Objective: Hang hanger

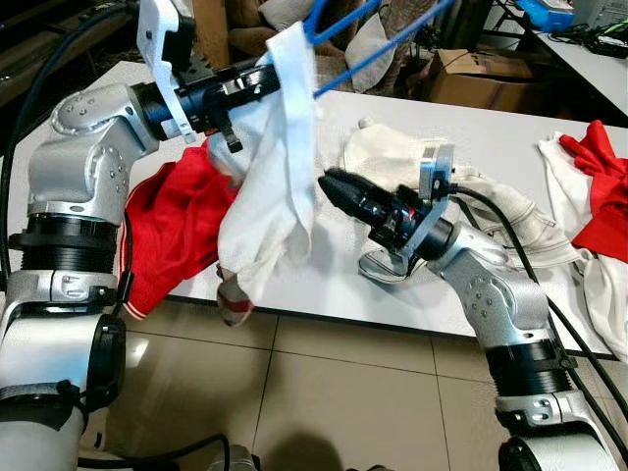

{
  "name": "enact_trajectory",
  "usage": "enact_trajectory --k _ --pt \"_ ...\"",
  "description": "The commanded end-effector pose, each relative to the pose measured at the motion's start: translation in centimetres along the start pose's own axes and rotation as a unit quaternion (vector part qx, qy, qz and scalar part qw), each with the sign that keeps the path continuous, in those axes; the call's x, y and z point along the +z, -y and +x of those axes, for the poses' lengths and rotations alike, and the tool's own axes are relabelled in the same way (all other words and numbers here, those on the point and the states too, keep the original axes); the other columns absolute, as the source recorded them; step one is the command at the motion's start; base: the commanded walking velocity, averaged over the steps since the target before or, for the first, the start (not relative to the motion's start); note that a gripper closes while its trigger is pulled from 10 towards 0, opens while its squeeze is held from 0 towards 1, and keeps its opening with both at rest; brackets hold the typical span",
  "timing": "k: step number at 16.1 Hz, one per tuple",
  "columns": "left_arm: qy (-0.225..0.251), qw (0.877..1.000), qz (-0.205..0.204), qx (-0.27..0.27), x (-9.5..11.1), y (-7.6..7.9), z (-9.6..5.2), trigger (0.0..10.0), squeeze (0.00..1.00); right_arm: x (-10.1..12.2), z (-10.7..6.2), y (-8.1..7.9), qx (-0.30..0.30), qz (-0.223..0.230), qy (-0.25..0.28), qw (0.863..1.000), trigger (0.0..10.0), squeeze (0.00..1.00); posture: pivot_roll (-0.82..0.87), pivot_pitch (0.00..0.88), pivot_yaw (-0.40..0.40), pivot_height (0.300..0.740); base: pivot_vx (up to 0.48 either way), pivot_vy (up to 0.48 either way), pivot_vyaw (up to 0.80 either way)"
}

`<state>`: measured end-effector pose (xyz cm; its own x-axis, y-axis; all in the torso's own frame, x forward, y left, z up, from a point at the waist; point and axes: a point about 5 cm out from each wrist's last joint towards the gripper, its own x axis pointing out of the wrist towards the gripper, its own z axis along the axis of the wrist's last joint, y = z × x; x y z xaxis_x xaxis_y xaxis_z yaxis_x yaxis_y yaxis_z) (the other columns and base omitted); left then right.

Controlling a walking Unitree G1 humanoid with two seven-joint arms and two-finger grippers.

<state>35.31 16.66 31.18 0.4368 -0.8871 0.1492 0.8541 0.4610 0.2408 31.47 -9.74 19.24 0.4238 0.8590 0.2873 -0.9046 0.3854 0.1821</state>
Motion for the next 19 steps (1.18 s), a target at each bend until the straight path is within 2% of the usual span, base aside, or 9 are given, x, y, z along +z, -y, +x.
enact_trajectory --k 1,2,4,7,9,11,13,15,19 --pt "0.005 1.0 -0.005 -0.027 0.2 0.8 0.4 0.0 0.0 0.4 -0.1 0.4 -0.006 -0.013 0.003 1.0 10.0 1.0 0.01 0.0 -0.018 0.74 0.0 0.0 0.0" --pt "0.005 0.999 -0.013 -0.036 0.1 1.3 0.4 0.0 0.0 0.2 0.1 0.5 -0.013 -0.023 0.0 1.0 10.0 1.0 0.01 0.0 -0.017 0.74 0.0 0.0 0.0" --pt "0.007 0.999 -0.025 -0.044 0.0 1.9 0.4 0.0 0.0 0.2 0.4 0.6 -0.007 -0.024 0.007 1.0 10.0 0.0 0.01 0.0 -0.018 0.74 0.0 0.0 0.0" --pt "0.006 0.999 -0.031 -0.032 -0.1 2.1 0.3 0.0 0.0 0.3 0.9 -0.5 0.05 -0.015 0.022 0.998 10.0 0.0 0.01 0.0 -0.018 0.74 0.0 0.0 0.0" --pt "0.004 0.999 -0.034 -0.016 -0.4 1.9 0.1 0.0 0.0 0.4 1.0 -0.7 0.058 -0.013 0.029 0.998 10.0 0.0 0.01 0.0 -0.018 0.74 0.0 0.0 0.0" --pt "0.002 0.999 -0.039 -0.001 -0.8 1.6 -0.1 0.0 0.0 0.4 1.0 -0.3 0.036 -0.014 0.036 0.999 10.0 0.0 0.02 0.0 -0.021 0.74 0.0 0.0 0.0" --pt "-0.001 0.999 -0.043 0.003 -1.0 1.5 -0.2 0.0 0.0 0.5 0.6 1.1 -0.028 -0.014 0.037 0.999 10.0 0.0 0.02 0.0 -0.017 0.74 0.0 0.0 0.0" --pt "0.0 0.999 -0.044 0.004 -1.0 1.5 -0.1 0.0 0.0 0.8 0.1 1.9 -0.059 -0.006 0.047 0.997 10.0 0.0 0.02 0.0 -0.016 0.74 0.0 0.0 0.0" --pt "-0.001 0.999 -0.044 0.002 -1.0 1.5 0.0 0.0 0.0 2.0 0.2 0.9 -0.012 0.023 0.1 0.995 10.0 0.0 0.02 0.0 -0.016 0.74 0.0 0.0 0.0"
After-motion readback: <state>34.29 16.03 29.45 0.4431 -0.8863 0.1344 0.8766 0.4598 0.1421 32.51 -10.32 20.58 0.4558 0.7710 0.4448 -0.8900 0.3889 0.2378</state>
